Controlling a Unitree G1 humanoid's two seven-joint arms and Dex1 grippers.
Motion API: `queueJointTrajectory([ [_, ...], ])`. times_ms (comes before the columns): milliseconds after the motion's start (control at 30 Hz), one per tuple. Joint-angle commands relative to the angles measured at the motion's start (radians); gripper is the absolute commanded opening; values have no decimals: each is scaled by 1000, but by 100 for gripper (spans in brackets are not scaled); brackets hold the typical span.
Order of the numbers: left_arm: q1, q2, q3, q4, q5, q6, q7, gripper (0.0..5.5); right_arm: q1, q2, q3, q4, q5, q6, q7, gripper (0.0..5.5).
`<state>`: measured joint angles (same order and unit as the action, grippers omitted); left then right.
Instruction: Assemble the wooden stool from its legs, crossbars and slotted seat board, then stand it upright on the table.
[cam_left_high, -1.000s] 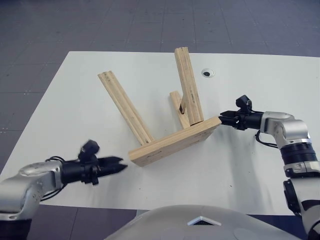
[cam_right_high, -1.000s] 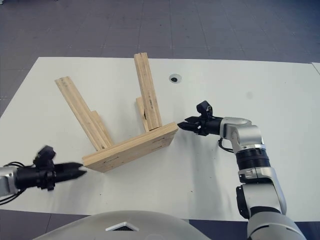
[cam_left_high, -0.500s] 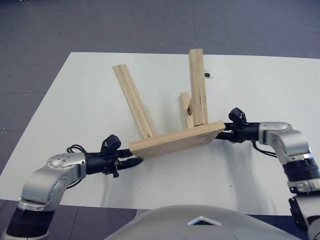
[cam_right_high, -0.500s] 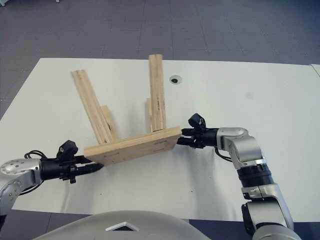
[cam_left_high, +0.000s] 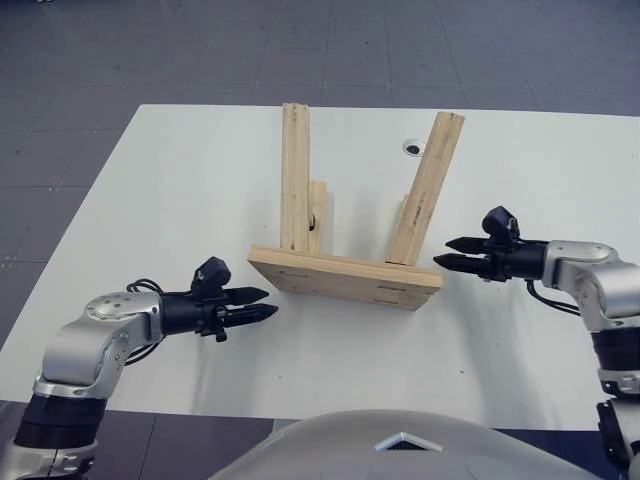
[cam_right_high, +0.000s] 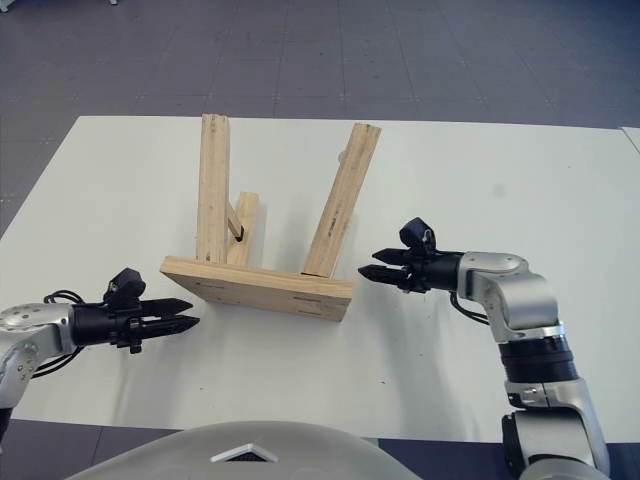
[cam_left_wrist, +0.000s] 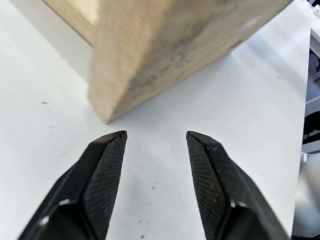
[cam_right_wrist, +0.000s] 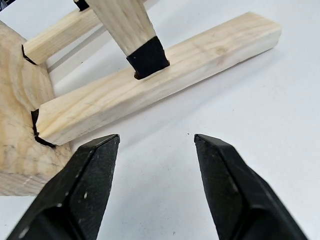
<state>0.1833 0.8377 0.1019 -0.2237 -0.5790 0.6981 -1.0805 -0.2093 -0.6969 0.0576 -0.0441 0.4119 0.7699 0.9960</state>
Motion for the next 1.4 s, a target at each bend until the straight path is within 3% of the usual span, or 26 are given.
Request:
queueJointTrajectory([
  [33, -45, 35, 40, 45, 0, -74, -66, 252, 67, -40, -44, -64, 44, -71, 78, 278],
  [167, -91, 11, 36, 106, 23, -192, -117, 317, 144, -78, -45, -120, 66, -106, 142, 278],
  [367, -221, -43, -23, 231, 65, -335, -174, 320, 224, -100, -78, -212, 145, -111, 205, 322],
  [800, -257, -28, -23, 163, -26, -216, -255, 320, 197, -40, -44, -357, 279, -17, 117, 322],
  [900, -259, -15, -34, 157, -25, -206, -277, 320, 194, -38, -11, -330, 253, -40, 117, 274],
  [1033, -228, 21, -65, 172, 10, -236, -335, 265, 170, -53, 14, -233, 197, -97, 138, 212],
  [1200, -218, 23, -91, 155, 7, -235, -362, 189, 135, -51, 51, -132, 136, -169, 165, 192],
  [1400, -225, 12, -75, 99, -58, -176, -350, 180, 96, -50, 46, -110, 179, -128, 169, 188],
])
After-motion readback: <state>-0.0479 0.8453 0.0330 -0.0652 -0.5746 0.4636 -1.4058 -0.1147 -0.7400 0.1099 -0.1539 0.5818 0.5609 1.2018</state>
